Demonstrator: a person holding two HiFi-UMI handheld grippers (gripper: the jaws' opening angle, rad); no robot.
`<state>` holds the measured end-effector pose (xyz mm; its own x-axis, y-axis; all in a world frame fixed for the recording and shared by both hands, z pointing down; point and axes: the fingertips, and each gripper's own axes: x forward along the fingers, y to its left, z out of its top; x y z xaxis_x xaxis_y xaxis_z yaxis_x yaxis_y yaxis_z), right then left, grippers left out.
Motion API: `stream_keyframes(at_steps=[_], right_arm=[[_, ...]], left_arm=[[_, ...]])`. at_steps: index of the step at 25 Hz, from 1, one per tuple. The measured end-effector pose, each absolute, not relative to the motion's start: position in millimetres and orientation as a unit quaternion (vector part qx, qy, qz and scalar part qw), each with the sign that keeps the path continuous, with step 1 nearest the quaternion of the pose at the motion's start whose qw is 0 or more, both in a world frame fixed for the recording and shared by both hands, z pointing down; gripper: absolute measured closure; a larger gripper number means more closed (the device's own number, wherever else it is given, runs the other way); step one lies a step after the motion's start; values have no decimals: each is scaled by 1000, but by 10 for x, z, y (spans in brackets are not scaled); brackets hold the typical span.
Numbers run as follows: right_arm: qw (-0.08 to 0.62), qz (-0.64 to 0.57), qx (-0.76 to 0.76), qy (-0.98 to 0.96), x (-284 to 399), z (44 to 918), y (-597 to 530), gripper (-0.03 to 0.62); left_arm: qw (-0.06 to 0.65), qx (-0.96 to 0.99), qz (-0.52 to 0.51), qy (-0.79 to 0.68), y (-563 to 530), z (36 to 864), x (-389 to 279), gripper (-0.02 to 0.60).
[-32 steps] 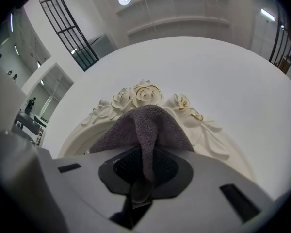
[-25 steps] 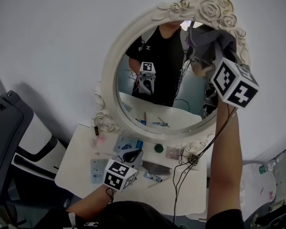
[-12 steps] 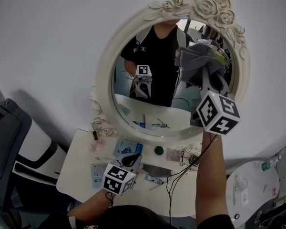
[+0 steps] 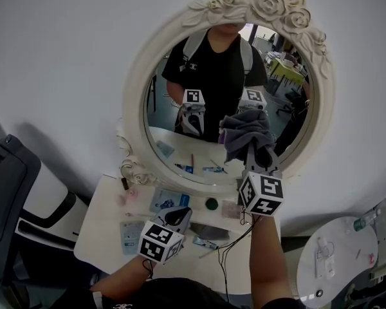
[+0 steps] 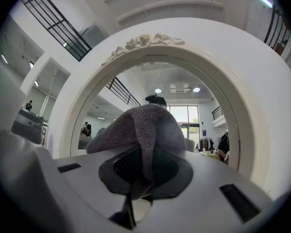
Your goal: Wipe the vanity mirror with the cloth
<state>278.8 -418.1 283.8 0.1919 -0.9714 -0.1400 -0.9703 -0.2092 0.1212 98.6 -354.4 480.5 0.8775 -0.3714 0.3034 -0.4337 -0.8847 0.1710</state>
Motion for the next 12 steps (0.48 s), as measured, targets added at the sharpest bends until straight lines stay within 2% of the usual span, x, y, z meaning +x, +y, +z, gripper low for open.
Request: stream_keyframes(at_steps=[4,12], right_arm=[[35,-61,779,-623,2839,3358,-4174,553],[36,-34,794,-605,2889,3855,-4158,553]], left_arm=[[116,962,135,-209,-3527,4809,1025,582],[113,961,140,-211,-3509,4811,1048,583]])
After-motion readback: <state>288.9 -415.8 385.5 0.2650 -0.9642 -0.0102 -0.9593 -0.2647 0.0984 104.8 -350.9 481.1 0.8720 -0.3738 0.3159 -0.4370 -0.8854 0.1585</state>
